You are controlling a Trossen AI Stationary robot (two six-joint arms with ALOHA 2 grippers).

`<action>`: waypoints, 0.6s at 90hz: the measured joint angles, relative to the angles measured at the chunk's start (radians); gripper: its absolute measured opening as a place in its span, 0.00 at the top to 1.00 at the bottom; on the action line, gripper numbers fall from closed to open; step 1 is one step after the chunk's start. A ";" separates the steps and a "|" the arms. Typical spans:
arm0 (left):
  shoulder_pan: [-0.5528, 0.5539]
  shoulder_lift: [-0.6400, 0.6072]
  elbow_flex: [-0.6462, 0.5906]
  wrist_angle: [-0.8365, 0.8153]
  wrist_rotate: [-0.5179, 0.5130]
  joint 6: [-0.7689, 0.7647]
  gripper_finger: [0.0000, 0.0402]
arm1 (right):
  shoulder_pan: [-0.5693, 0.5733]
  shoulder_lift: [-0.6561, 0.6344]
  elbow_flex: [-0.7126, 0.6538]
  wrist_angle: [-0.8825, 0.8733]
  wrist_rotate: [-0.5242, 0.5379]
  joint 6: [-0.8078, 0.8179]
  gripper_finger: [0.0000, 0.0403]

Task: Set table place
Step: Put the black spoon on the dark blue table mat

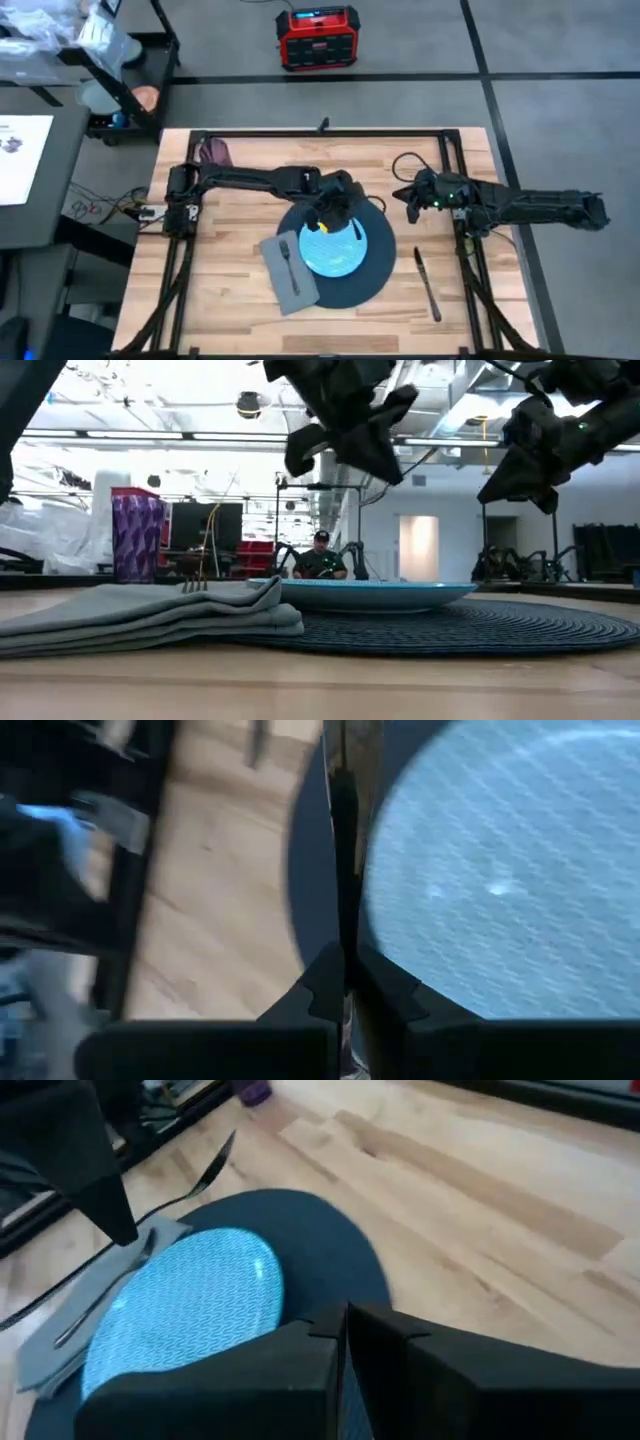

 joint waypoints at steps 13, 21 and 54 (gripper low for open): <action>-0.002 0.000 0.000 0.034 0.021 -0.021 1.00 | 0.028 0.001 0.000 0.006 0.000 0.034 0.98; -0.003 0.000 0.000 0.027 0.025 -0.048 1.00 | 0.055 0.002 0.000 0.039 -0.038 0.037 0.98; -0.026 0.001 0.000 0.056 -0.139 -0.008 1.00 | 0.170 0.011 0.000 0.123 -0.140 0.084 0.98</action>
